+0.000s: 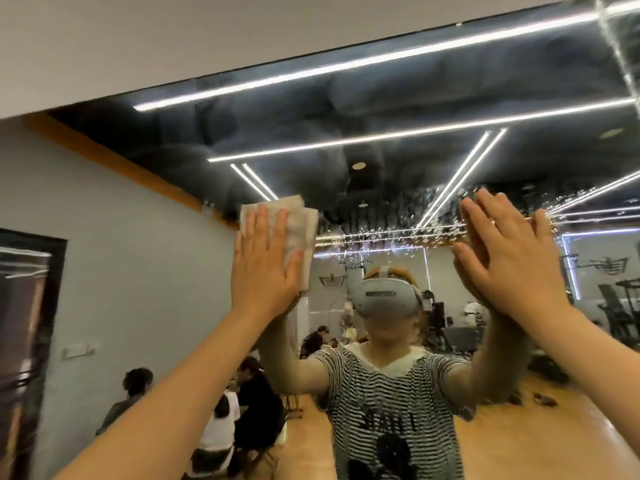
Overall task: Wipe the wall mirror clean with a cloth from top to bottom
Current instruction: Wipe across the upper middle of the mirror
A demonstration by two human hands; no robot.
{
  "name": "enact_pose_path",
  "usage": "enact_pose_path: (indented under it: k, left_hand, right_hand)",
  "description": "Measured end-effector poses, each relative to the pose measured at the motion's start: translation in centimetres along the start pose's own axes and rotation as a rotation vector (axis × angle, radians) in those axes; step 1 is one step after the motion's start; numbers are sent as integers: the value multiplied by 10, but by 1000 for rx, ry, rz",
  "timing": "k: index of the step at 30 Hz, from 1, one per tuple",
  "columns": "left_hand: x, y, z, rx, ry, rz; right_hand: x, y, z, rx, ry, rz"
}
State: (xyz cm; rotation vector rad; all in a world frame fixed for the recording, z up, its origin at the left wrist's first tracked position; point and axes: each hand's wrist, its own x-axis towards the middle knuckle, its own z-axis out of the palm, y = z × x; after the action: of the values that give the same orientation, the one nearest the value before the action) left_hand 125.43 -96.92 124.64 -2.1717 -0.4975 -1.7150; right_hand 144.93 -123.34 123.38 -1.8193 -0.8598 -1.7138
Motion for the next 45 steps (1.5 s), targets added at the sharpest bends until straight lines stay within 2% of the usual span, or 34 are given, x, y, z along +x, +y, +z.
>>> enact_pose_path:
  k: [2,7,13,16,20,24,29,31,35,37,41,45]
  left_hand:
    - [-7,-27,-6,15,41,-103]
    - [-17,-74,-14,-38,142,-483]
    - [2,-66,-11,-40,192,-598]
    - [15,-54,-14,-8,177,-552]
    - [33,16,-8,18,161,-261]
    - [13,89,13,2,47,-55]
    - [-2,75,12,3,-65,135]
    - [-2,46,4,5,-67,110]
    - [-9,-25,-15,1,17,-154]
    - [-11,-34,-14,-16,48,-226]
    - [-9,3,-3,-19,134,-363]
    - [-4,78,13,-38,82,-147]
  right_hand:
    - [0,0,-1,7,-10,5]
    - [0,-1,2,29,7,17]
    - [-2,0,6,45,66,5]
    - [-3,-1,6,51,68,7]
    - [-3,-2,5,40,42,18]
    - [-3,0,5,40,21,20]
    - [-3,0,1,56,9,21]
    - [-4,0,-2,57,-8,20]
    - [-3,-1,-3,67,-9,32]
    - [-2,-1,-2,70,12,30]
    - [-2,-1,3,64,46,28]
    - [-3,-1,7,56,72,27]
